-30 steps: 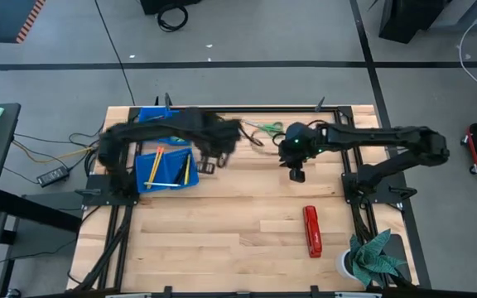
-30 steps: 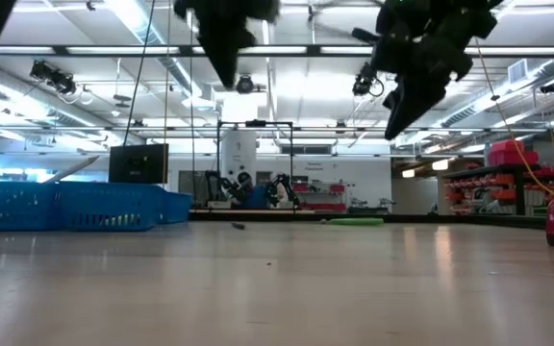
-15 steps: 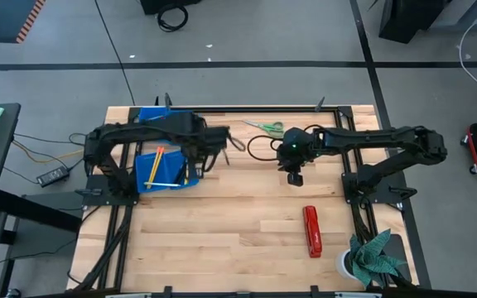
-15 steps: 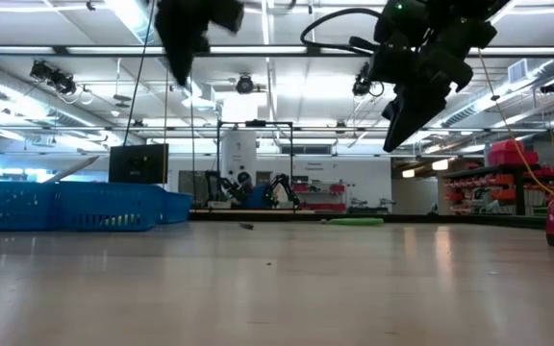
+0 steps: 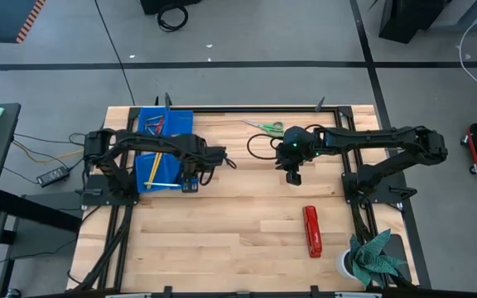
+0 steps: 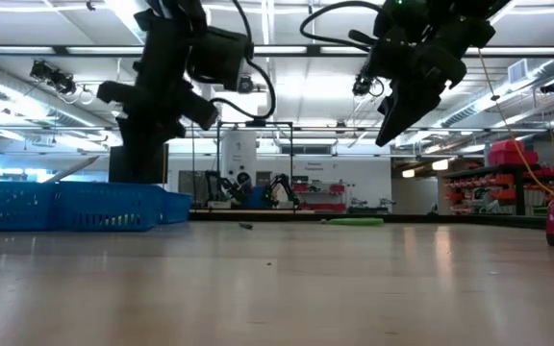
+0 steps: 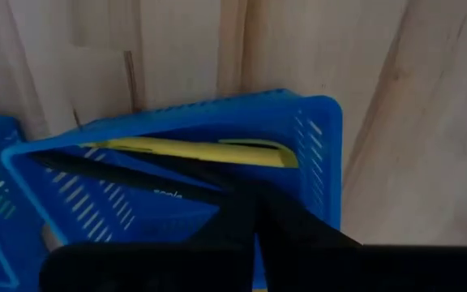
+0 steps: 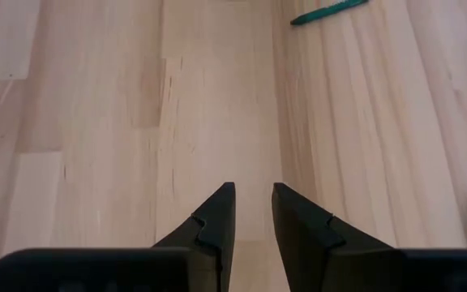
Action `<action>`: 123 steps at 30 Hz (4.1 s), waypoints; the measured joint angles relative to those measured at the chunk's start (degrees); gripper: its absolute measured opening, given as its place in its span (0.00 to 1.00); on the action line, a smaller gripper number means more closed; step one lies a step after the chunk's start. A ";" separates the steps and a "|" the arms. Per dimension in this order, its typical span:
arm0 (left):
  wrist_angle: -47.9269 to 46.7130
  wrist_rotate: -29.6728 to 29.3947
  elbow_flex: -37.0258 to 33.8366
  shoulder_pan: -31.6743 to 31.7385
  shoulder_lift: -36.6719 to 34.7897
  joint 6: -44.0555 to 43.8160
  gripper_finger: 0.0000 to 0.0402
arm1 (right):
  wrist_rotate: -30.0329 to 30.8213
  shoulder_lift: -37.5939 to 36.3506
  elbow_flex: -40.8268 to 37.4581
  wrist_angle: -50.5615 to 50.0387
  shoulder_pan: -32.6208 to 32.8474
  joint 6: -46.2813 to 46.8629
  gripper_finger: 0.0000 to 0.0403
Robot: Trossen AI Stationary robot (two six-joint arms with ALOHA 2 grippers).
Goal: Sort crayons/erasers/pens/pencils in bins
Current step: Adjust the bottom left blue bin, then put the green crayon into the top left blue bin
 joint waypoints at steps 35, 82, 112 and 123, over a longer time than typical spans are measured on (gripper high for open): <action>-4.22 5.13 -1.88 -8.69 0.00 -3.10 0.05 | 0.00 0.02 0.00 -0.66 0.00 -0.02 0.22; -11.16 -7.20 7.65 -9.23 0.00 -0.46 0.07 | 1.48 0.04 0.00 5.96 0.00 1.65 0.22; 58.66 9.08 -17.92 22.14 -31.84 16.00 0.04 | 3.29 41.16 30.18 19.04 0.36 5.40 0.22; 48.77 11.89 -17.92 22.12 -39.83 15.24 0.07 | 8.43 46.79 37.27 15.73 1.46 18.67 0.22</action>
